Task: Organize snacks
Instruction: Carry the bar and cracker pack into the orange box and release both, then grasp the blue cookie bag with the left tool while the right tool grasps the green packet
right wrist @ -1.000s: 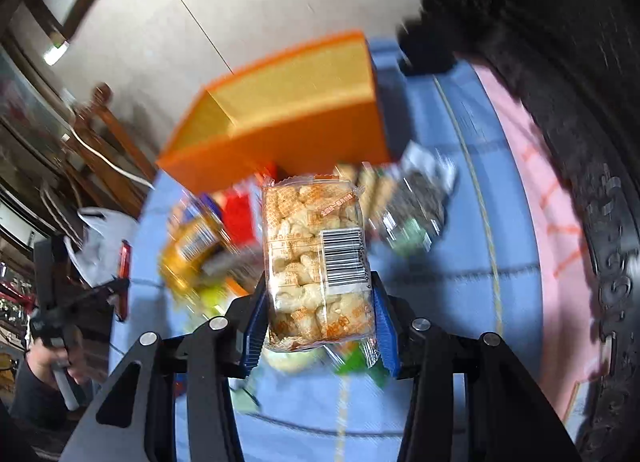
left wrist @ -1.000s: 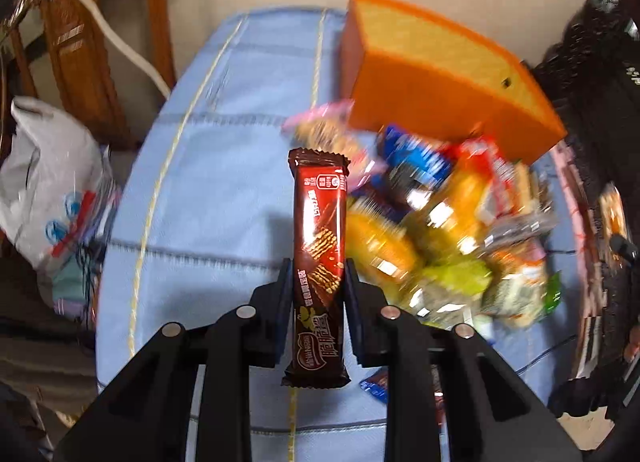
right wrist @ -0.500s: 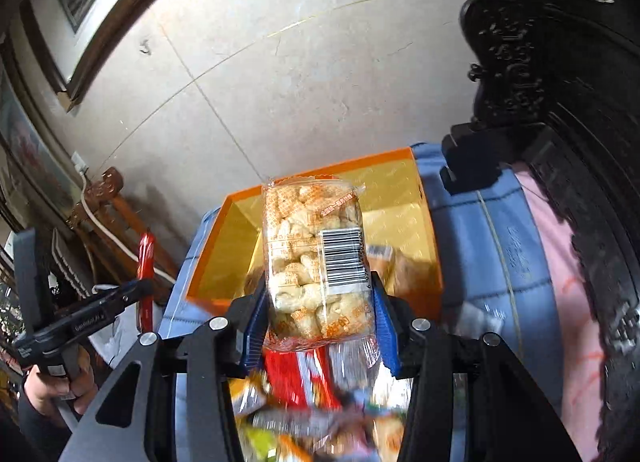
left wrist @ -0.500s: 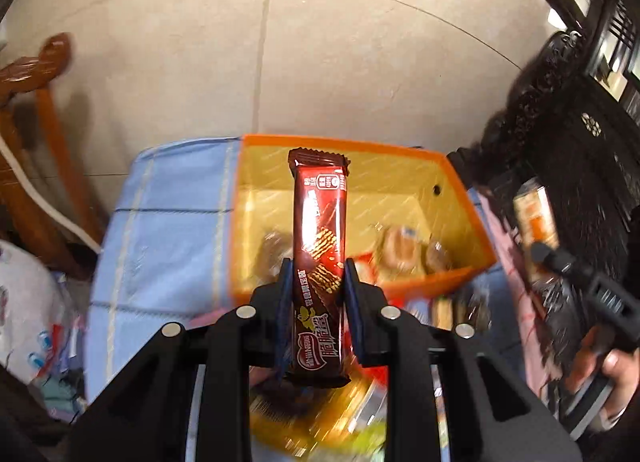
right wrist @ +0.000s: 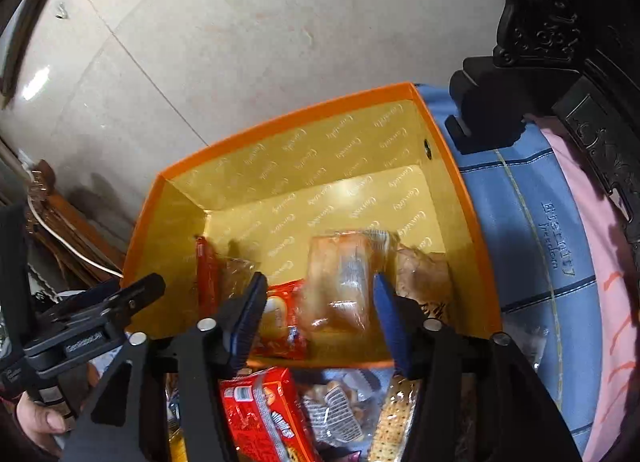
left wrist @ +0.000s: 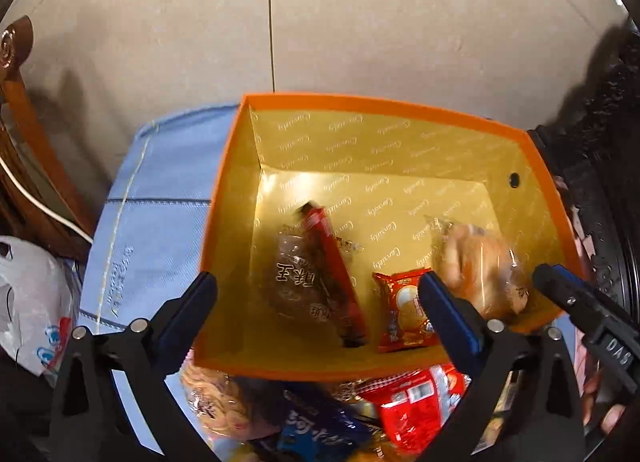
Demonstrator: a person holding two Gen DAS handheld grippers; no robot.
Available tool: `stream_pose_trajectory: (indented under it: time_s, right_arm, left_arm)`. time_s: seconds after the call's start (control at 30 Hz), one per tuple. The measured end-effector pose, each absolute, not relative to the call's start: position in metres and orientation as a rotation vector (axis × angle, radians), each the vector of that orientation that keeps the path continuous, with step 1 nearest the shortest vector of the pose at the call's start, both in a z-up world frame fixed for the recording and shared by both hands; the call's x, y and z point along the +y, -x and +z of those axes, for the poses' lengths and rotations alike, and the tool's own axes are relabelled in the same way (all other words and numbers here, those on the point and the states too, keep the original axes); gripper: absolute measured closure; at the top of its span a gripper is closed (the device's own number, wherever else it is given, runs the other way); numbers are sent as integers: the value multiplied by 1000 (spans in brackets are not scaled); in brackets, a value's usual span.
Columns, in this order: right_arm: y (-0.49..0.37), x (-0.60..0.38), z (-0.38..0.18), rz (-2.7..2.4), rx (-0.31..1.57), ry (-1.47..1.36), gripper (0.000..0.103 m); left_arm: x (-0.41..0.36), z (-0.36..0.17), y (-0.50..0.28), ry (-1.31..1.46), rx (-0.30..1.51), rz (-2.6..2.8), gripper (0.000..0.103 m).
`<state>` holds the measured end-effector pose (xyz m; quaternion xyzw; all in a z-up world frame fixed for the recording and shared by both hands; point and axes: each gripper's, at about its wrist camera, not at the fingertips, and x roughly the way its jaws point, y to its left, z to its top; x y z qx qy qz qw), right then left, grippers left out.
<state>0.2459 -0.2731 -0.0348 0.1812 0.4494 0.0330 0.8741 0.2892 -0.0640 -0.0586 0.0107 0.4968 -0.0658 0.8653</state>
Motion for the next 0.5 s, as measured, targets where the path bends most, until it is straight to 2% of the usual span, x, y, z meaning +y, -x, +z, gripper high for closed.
stream_pose_trajectory:
  time_s: [0.1,0.13,0.17,0.23,0.5]
  right_arm:
    - [-223,-276,-28,63,916,-366,33]
    - [-211,-276,-25,60,909,-360,28]
    - [-198,-277,-23,48,906,-349,19]
    - [-173,-278,-23,37,909,-330,10]
    - [-75,-293,-63,-42,1073,-378,8]
  left_arm:
    - [-51,-53,-276,-29,1043,-128,5]
    - [-46,-50,-269,-30,1035,-130,5]
    - [-41,-47,-263,-29,1027,-133,5]
    - [-29,-41,-242,-35,1011,-129,5]
    - [-10,-71,-121,-172,1096,-219,5]
